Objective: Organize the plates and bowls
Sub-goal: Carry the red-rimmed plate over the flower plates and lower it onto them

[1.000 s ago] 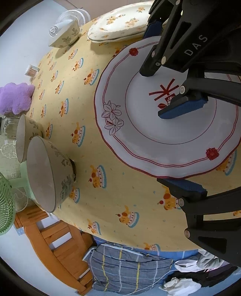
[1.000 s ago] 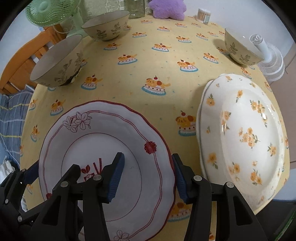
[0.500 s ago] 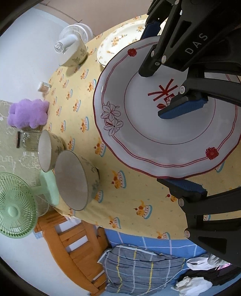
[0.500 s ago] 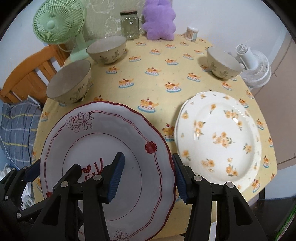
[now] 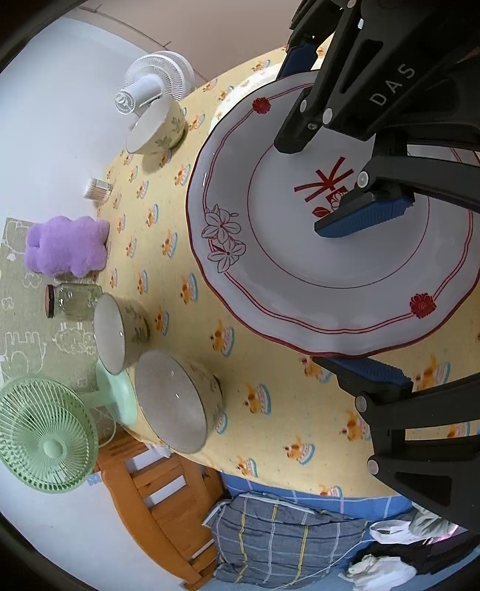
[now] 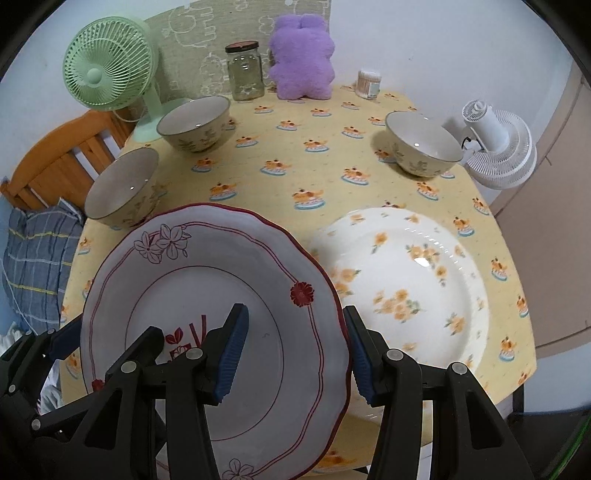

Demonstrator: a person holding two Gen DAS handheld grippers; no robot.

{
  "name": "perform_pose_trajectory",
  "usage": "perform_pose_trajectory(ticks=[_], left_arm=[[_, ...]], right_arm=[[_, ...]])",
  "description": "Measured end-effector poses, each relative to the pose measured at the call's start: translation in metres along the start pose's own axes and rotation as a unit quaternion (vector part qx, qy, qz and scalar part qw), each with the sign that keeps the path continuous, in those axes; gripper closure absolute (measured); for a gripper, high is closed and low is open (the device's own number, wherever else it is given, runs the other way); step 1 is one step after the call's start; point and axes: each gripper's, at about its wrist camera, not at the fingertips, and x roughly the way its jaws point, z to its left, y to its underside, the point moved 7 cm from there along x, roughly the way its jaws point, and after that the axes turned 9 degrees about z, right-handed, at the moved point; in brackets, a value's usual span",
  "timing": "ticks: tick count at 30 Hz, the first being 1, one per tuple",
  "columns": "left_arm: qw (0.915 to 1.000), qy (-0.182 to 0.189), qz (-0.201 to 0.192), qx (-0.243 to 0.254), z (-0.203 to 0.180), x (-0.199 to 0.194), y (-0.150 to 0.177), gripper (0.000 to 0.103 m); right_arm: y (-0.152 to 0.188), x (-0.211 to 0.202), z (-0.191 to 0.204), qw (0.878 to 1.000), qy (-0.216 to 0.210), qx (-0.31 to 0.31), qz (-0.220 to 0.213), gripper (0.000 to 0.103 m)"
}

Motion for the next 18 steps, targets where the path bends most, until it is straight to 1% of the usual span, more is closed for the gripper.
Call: perform_pose_trajectory(ticks=[9, 18], left_arm=[[1.0000, 0.005, -0.003, -0.002, -0.054, 0.000, -0.016, 0.040], [0.9999, 0.010, 0.010, 0.006, -0.104, 0.014, -0.024, 0.040]], right_arm=[[-0.014, -0.005, -0.058, 1.000, 0.005, -0.004, -0.005, 0.048], [-0.017, 0.006, -0.109, 1.000, 0.009, 0.009, 0.012, 0.048]])
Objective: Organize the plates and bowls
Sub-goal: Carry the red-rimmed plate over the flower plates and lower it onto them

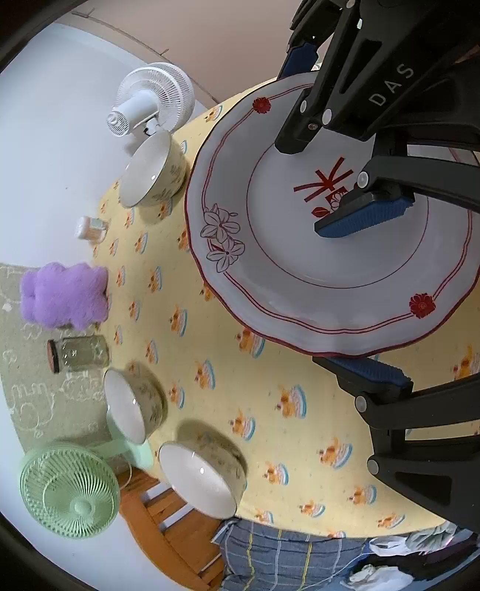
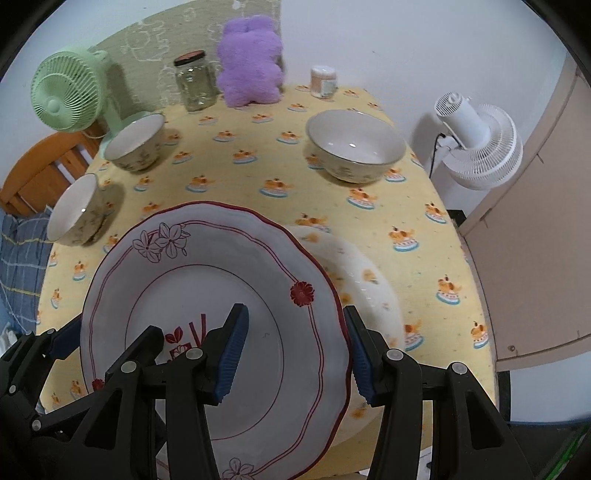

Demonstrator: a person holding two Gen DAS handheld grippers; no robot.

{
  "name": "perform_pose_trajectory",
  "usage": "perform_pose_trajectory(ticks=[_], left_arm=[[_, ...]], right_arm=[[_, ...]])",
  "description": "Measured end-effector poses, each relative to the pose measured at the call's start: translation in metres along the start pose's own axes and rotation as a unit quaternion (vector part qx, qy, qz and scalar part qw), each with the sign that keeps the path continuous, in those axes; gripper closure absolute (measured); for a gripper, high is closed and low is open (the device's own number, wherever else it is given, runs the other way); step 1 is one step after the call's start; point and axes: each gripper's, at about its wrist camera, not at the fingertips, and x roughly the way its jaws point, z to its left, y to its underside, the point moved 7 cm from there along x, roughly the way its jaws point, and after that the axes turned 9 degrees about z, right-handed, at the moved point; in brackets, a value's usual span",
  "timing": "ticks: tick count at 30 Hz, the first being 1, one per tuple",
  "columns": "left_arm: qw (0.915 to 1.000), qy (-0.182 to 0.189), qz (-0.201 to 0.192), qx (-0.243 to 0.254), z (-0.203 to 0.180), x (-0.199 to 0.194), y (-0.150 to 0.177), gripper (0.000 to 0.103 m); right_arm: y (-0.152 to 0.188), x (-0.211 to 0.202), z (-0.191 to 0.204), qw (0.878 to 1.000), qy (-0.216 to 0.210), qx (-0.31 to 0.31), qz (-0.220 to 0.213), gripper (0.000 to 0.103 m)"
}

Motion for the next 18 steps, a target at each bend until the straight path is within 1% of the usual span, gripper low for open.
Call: perform_pose_trajectory(ticks=[10, 18], left_arm=[[0.9995, 0.006, 0.031, -0.008, -0.046, 0.028, -0.003, 0.040], [0.9981, 0.005, 0.055, -0.026, -0.060, 0.050, -0.002, 0.040]], right_arm=[[-0.002, 0.025, -0.047, 1.000, 0.006, -0.001, 0.031, 0.048], [-0.006, 0.048, -0.063, 0.998, 0.008, -0.017, 0.058, 0.048]])
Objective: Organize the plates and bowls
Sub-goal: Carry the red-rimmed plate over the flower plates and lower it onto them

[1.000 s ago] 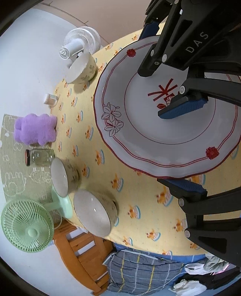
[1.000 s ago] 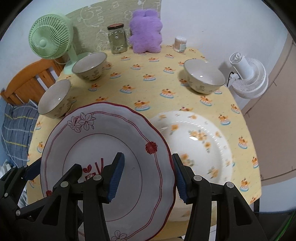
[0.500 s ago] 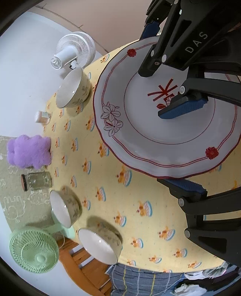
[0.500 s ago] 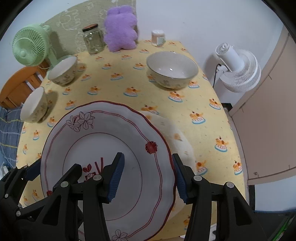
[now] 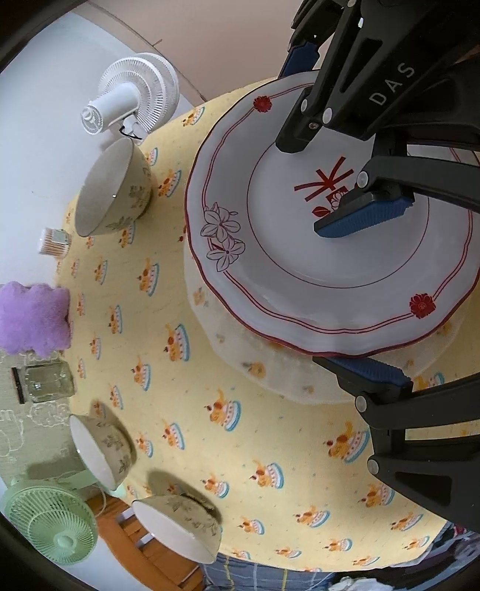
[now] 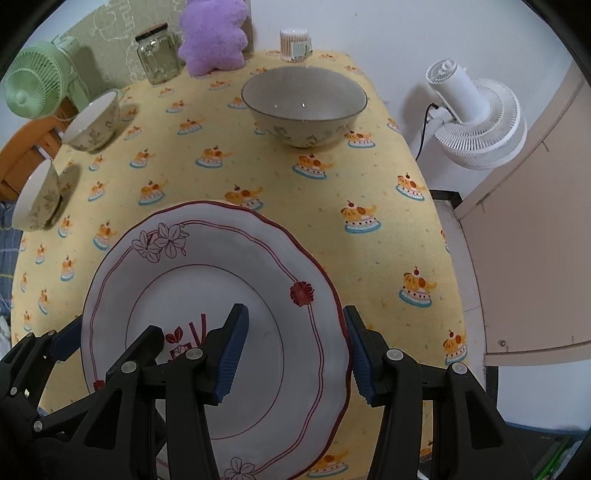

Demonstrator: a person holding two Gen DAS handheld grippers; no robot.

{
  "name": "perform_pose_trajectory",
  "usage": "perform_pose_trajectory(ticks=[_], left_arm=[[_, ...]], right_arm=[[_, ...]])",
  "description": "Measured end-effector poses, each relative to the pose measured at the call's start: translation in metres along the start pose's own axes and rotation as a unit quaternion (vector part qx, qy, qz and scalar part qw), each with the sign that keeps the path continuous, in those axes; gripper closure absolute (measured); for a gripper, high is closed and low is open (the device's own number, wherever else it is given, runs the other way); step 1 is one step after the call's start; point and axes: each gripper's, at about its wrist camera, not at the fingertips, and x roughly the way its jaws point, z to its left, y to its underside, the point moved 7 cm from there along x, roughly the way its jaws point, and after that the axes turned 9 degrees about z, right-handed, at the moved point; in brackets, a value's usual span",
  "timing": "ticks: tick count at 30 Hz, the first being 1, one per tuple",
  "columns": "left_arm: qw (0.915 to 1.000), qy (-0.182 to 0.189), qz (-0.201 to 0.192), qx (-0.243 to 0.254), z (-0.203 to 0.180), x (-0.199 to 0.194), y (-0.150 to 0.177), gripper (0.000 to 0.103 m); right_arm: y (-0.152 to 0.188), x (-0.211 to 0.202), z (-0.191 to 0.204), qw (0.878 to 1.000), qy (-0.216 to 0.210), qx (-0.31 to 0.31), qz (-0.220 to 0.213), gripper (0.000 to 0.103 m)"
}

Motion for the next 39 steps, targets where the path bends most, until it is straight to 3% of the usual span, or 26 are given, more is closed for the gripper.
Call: perform_pose_trajectory(ticks=[7, 19, 20, 22, 33, 36, 39], left_arm=[[0.9997, -0.009, 0.008, -0.019, 0.002, 0.010, -0.002, 0.040], [0.9995, -0.031, 0.005, -0.011, 0.001, 0.010, -0.004, 0.039], [0.9994, -0.031, 0.005, -0.011, 0.001, 0.010, -0.004, 0.039], [0.9994, -0.031, 0.004, -0.012, 0.001, 0.009, -0.003, 0.039], [0.9985, -0.053, 0.009, -0.012, 0.000, 0.006, 0.003, 0.039], [0.9971, -0.074, -0.008, -0.012, 0.004, -0.003, 0.003, 0.031], [0.9967, -0.077, -0.018, -0.015, 0.009, -0.009, 0.003, 0.030]], right_arm=[[-0.005, 0.007, 0.001, 1.000, -0.003, -0.020, 0.001, 0.048], [-0.002, 0.001, -0.007, 1.000, -0.007, -0.014, 0.000, 0.048], [-0.001, -0.001, -0.009, 1.000, -0.008, -0.012, -0.002, 0.050], [0.003, -0.003, -0.014, 1.000, -0.011, -0.008, 0.003, 0.073], [0.010, -0.003, -0.013, 0.999, -0.025, -0.023, 0.012, 0.077], [0.009, -0.003, -0.008, 0.999, -0.027, -0.033, 0.010, 0.079], [0.007, -0.001, -0.007, 0.999, -0.025, -0.029, 0.012, 0.079]])
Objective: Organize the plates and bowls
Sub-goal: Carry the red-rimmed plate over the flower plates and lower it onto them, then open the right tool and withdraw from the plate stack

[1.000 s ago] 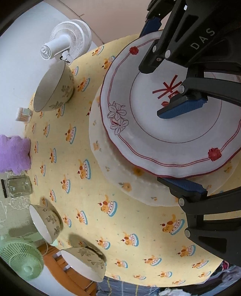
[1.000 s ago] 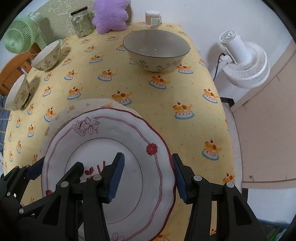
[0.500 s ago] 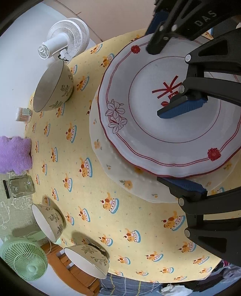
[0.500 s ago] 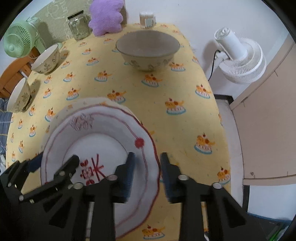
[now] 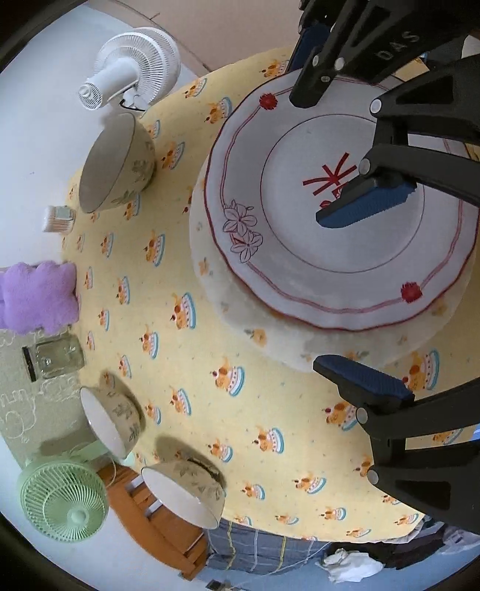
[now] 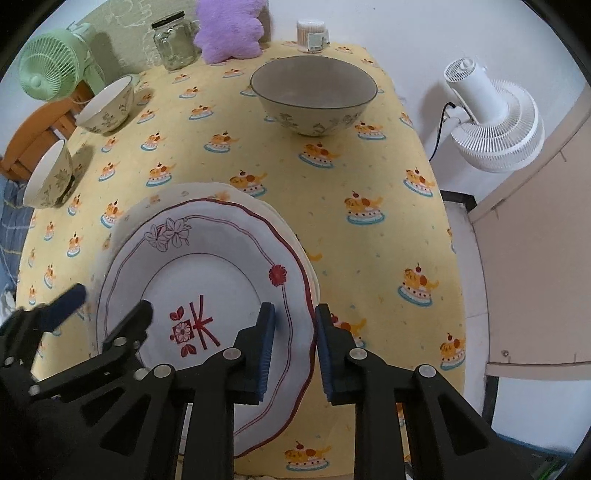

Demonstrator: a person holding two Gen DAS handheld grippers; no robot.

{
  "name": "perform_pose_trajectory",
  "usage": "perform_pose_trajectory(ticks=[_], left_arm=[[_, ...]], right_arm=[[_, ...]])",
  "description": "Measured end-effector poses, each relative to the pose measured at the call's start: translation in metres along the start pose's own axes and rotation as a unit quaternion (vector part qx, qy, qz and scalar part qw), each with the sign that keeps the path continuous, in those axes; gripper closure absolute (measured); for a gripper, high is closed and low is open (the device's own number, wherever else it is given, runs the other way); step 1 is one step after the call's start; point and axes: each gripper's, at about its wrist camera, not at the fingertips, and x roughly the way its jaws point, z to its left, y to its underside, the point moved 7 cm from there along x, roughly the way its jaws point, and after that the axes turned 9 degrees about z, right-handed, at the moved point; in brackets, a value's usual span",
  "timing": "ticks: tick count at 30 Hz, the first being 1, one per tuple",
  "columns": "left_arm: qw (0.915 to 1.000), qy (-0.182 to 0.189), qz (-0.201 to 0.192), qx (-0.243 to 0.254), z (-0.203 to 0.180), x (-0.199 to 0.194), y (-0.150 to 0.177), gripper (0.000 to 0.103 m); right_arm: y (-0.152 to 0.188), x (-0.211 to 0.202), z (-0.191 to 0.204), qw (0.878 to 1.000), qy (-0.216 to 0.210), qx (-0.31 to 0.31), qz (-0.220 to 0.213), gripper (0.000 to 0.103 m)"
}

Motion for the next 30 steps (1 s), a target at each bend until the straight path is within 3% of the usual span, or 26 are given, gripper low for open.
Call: perform_pose_trajectory(ticks=[12, 22, 30], left_arm=[[0.9997, 0.014, 0.016, -0.009, 0.015, 0.008, 0.002, 0.030], [0.9994, 0.027, 0.023, 0.002, 0.016, 0.014, 0.002, 0.030], [0.9996, 0.017, 0.023, -0.003, 0.016, 0.014, 0.004, 0.028]], right_arm=[[-0.010, 0.005, 0.017, 1.000, 0.011, -0.008, -0.011, 0.077], [-0.014, 0.012, 0.024, 0.999, 0.046, -0.009, -0.015, 0.072], [-0.014, 0.014, 0.026, 0.997, 0.065, -0.029, -0.013, 0.069]])
